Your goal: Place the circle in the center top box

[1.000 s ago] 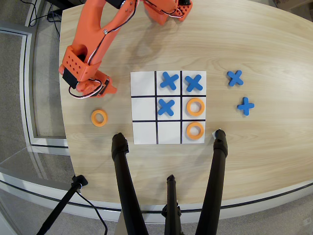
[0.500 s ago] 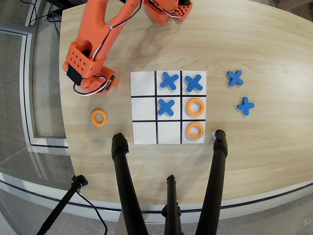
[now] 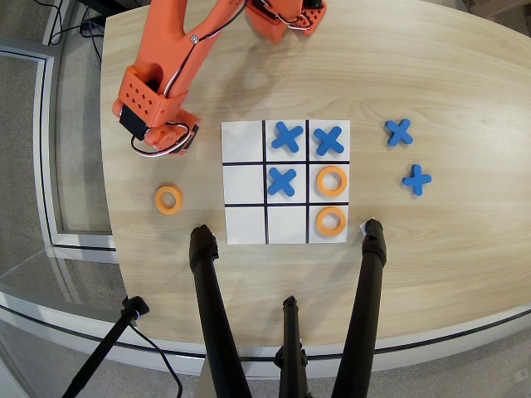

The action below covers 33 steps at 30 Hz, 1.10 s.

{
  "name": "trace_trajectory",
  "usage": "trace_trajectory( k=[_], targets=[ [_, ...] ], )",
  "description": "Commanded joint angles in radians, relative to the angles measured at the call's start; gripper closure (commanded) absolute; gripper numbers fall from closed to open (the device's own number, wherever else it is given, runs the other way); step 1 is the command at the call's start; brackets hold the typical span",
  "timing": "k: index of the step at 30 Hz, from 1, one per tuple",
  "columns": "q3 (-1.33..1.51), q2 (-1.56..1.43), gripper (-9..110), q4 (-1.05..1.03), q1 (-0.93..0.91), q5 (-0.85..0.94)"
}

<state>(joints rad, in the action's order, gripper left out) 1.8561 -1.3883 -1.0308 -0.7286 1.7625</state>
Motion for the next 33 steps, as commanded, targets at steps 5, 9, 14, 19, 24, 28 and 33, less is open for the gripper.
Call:
trace_trajectory(
  k=[5,9,14,19,24,28,33],
  targets=[
    [0.032,-0.15,102,0.029,0.084,-0.103],
    [0.057,-0.249,102,0.043,0.166,-0.186],
    [0.06,-0.356,102,0.034,0.298,-0.301],
    [0.052,-0.419,102,-0.015,0.445,-0.414],
    [-0.067,-0.336,102,-0.141,0.604,-0.572],
    [-0.192,-0.244,102,-0.17,0.684,-0.678],
    [-0.319,-0.164,102,-0.167,0.718,-0.752]
  ],
)
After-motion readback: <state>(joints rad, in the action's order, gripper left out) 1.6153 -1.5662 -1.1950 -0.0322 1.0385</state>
